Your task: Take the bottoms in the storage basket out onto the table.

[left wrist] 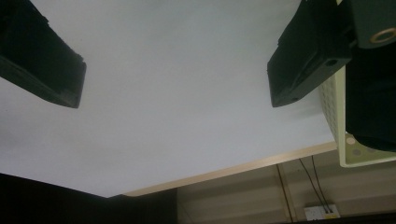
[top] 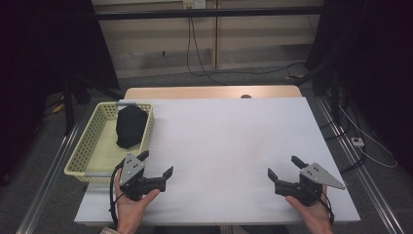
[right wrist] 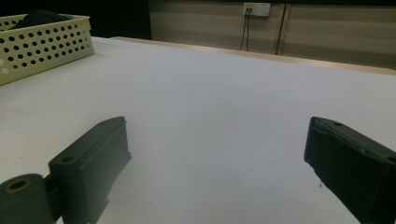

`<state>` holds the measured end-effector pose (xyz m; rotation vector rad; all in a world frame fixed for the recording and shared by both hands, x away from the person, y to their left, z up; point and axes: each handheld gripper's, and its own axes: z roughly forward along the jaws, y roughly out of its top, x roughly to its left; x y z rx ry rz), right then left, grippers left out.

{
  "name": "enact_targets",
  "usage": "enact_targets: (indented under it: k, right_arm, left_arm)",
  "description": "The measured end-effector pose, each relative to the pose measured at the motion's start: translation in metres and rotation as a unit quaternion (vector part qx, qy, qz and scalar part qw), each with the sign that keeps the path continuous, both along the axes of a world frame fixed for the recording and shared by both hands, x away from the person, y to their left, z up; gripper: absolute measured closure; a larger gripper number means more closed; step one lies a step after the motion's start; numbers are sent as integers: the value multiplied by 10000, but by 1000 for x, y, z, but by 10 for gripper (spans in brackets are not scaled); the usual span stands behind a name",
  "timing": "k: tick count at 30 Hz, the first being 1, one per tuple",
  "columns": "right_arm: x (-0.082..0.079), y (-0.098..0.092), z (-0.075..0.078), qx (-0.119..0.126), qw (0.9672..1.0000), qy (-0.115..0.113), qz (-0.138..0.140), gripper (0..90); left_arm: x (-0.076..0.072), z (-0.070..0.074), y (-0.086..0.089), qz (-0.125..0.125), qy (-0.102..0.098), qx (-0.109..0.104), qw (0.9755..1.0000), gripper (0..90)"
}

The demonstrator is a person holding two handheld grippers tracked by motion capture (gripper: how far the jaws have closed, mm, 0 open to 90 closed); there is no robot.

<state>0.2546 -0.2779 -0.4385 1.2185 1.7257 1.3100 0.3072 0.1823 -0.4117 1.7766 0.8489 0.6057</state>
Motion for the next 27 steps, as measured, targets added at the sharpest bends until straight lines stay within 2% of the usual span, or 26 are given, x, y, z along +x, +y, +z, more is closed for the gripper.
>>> enact_targets:
  k: [5,10,23,25,27]
  right_arm:
    - [0,0,0,-8,10000,1,34,63]
    - [0,1,0,-20,10000,-5,-14,57]
    - [0,1,0,-2,10000,16,-10,51]
    - [0,1,0,-10,10000,26,-3,51]
    - [0,1,0,-13,10000,34,0,51]
  left_arm:
    - [1,-1,-2,-49,91,34,9999,45]
    - [1,1,-1,-11,51,12,10000,46]
    - [1,5,-4,-135,22,77,9999,52]
    - [1,6,-3,-150,69,11,9999,51]
    - [3,7,-3,-187,133,54,9997,52]
